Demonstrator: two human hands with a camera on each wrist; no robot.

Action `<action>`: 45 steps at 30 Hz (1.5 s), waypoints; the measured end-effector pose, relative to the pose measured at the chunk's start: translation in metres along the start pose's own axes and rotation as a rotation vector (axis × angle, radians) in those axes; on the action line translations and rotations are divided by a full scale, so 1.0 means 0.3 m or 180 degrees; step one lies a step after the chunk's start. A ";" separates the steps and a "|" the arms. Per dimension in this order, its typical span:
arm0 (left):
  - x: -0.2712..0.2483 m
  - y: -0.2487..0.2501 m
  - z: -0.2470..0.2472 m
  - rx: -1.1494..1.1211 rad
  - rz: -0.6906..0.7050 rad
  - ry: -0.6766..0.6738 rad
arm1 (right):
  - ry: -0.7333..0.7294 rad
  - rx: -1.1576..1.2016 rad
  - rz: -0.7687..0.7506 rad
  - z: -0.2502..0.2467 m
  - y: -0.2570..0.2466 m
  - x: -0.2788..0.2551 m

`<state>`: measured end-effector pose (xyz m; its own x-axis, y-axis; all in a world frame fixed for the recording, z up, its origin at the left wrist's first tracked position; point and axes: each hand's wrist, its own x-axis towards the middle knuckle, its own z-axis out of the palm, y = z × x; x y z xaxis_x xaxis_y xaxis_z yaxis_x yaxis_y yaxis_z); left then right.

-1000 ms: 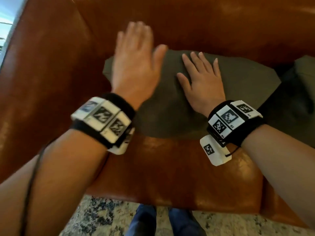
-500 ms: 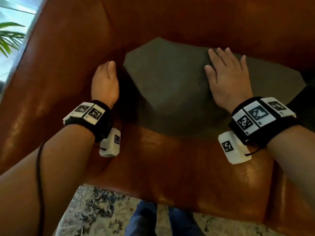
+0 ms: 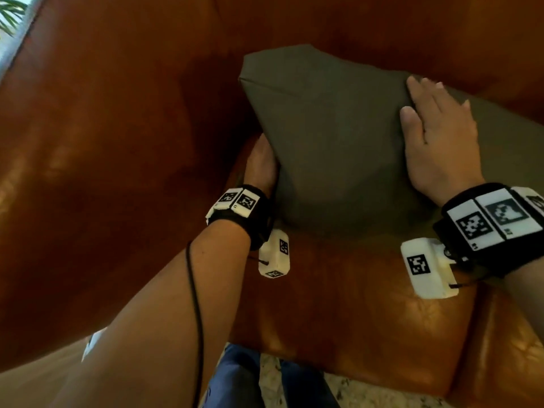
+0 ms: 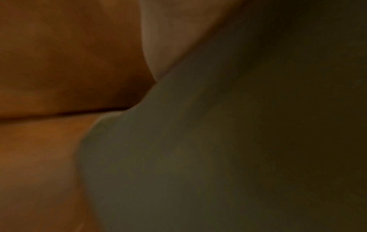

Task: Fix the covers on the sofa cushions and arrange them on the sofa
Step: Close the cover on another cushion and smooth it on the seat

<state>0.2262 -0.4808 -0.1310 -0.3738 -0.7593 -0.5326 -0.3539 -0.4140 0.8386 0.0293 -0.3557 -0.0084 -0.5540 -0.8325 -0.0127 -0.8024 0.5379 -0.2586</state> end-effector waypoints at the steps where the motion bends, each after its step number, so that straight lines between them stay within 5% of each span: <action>1: -0.003 -0.035 -0.009 -0.0073 -0.0144 0.0054 | 0.0025 0.0021 -0.0011 0.005 0.002 -0.001; 4: -0.028 -0.180 -0.048 0.0230 -0.0334 0.0077 | 0.0075 0.0066 -0.0064 0.014 0.005 0.003; 9: -0.053 -0.265 -0.111 0.1039 0.0146 0.0345 | 0.0086 0.0088 -0.0079 0.015 -0.004 0.009; 12: -0.051 -0.214 -0.076 0.0643 0.0281 0.0538 | 0.0098 0.0093 -0.0049 0.016 -0.004 0.017; 15: -0.060 -0.241 -0.037 0.0163 -0.0232 0.0306 | 0.0101 0.0079 -0.0037 0.022 -0.003 0.011; 19: -0.091 -0.334 -0.108 0.1479 0.0424 0.0038 | 0.0078 0.0129 -0.0060 0.028 -0.009 -0.004; 22: -0.104 -0.393 -0.150 0.2689 0.0147 -0.0254 | 0.0093 0.0144 -0.0043 0.030 -0.009 -0.003; 26: -0.090 -0.368 -0.169 0.2708 0.0744 0.0566 | 0.0108 0.0190 -0.0024 0.029 -0.001 0.001; 28: -0.036 -0.357 -0.169 0.2791 0.0971 0.0343 | 0.0124 0.0197 -0.0018 0.033 0.002 -0.004; 31: 0.023 -0.348 -0.168 0.3621 0.0422 -0.0477 | 0.0153 0.0179 -0.0032 0.044 -0.002 -0.015; 36: -0.080 -0.304 -0.144 0.3921 -0.0208 -0.0327 | 0.0123 0.0196 0.0003 0.033 -0.010 -0.017; 38: -0.169 -0.254 -0.128 0.3805 0.0342 -0.0060 | 0.0132 0.0197 0.0013 0.025 -0.018 -0.006; 42: -0.369 -0.099 -0.084 0.2882 0.2225 0.0631 | 0.0185 0.0241 0.0004 0.018 -0.031 -0.016; 45: -0.498 0.075 0.003 0.2345 0.2944 0.0875 | 0.0285 0.0394 -0.0025 0.004 -0.009 -0.040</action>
<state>0.2734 -0.3763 -0.0325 -0.5804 -0.7353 0.3498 -0.4857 0.6574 0.5761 0.0382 -0.3472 -0.0087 -0.5699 -0.8184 0.0746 -0.7763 0.5063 -0.3755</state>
